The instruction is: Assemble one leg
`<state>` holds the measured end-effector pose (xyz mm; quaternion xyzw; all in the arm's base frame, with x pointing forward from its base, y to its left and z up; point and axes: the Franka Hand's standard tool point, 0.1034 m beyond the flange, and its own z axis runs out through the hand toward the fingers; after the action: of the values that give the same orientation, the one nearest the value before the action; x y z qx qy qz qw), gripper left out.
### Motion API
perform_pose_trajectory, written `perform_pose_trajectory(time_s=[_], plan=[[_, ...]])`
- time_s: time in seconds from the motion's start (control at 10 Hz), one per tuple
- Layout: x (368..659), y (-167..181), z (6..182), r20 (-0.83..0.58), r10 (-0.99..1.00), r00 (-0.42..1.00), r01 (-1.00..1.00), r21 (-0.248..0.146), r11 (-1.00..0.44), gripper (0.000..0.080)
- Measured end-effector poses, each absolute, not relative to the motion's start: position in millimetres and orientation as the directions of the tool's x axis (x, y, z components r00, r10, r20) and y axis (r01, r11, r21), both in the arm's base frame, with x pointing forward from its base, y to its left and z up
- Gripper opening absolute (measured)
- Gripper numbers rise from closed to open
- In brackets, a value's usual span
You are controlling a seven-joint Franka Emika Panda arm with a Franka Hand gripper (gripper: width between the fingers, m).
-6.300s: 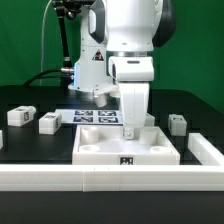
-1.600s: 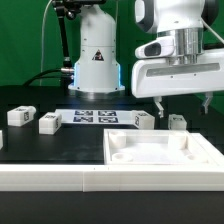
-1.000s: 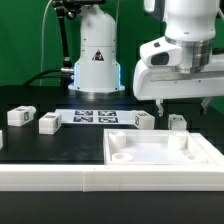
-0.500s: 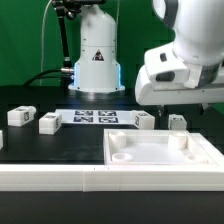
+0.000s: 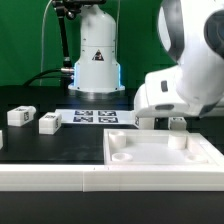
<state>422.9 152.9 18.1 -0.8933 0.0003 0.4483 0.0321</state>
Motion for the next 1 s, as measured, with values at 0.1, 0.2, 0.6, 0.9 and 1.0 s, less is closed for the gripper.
perform_pose_trajectory(time_s=[0.1,0.2,0.6,0.9,1.0], plan=[[420,154,14.5,-0.814,0.027,0.581,-0.027,-0.052,-0.998,0.0648],[419,156,12.0,-0.810,0.024,0.586,-0.027,-0.049,-0.998,0.0648],[422,157,4.6,-0.786,0.029,0.618,-0.024,-0.056,-0.998,0.0618],[422,157,4.3,-0.784,0.029,0.620,-0.025,-0.057,-0.998,0.0444],[422,157,4.3,-0.784,0.029,0.620,-0.025,-0.057,-0.998,0.0291]])
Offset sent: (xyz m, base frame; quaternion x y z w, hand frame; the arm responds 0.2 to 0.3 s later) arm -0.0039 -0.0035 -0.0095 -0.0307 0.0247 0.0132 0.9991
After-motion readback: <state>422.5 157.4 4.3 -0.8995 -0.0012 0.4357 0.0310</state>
